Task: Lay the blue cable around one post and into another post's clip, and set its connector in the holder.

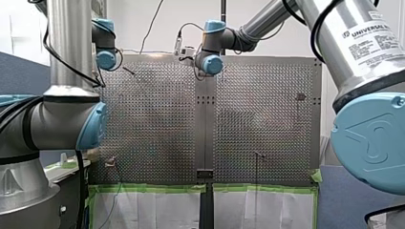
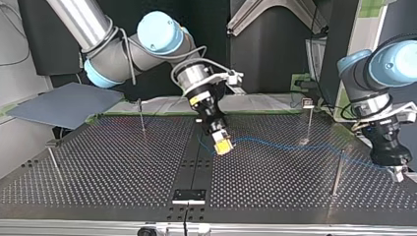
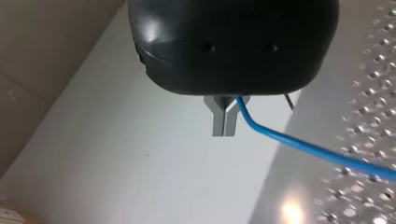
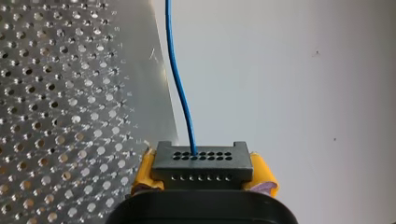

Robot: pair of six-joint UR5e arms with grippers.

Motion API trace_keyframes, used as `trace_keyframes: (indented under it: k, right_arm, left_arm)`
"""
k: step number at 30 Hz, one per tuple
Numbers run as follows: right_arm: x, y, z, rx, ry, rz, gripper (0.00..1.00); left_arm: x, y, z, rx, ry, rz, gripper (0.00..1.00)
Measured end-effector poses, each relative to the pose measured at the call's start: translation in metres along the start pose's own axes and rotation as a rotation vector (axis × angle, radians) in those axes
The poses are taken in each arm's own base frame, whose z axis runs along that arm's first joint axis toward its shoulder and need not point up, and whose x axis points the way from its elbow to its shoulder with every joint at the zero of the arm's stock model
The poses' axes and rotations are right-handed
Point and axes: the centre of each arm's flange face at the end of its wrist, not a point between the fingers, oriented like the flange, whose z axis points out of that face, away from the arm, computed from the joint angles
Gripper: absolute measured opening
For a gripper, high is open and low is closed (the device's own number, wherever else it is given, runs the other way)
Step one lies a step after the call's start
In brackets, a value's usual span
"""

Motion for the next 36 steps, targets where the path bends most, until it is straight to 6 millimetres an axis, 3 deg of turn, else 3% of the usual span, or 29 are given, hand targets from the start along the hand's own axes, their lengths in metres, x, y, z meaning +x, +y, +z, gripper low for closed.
trace_keyframes:
  k: [10, 17, 28, 36]
  right_arm:
    - [-0.024, 0.001, 0.011, 0.001, -0.012, 0.006, 0.0]
    - [-0.04, 0.008, 0.014, -0.028, -0.014, 0.004, 0.0]
    - [-0.05, 0.02, 0.015, -0.07, -0.014, -0.005, 0.0]
    - [-0.058, 0.026, 0.014, -0.088, -0.026, -0.01, 0.0]
  left_arm:
    - [0.026, 0.022, 0.02, 0.015, 0.055, 0.004, 0.0]
    - [0.026, 0.036, 0.028, 0.014, 0.05, 0.001, 0.0]
    - [0.057, 0.056, 0.038, 0.052, 0.122, -0.011, 0.0]
    - [0.061, 0.059, 0.041, 0.068, 0.13, -0.014, 0.0]
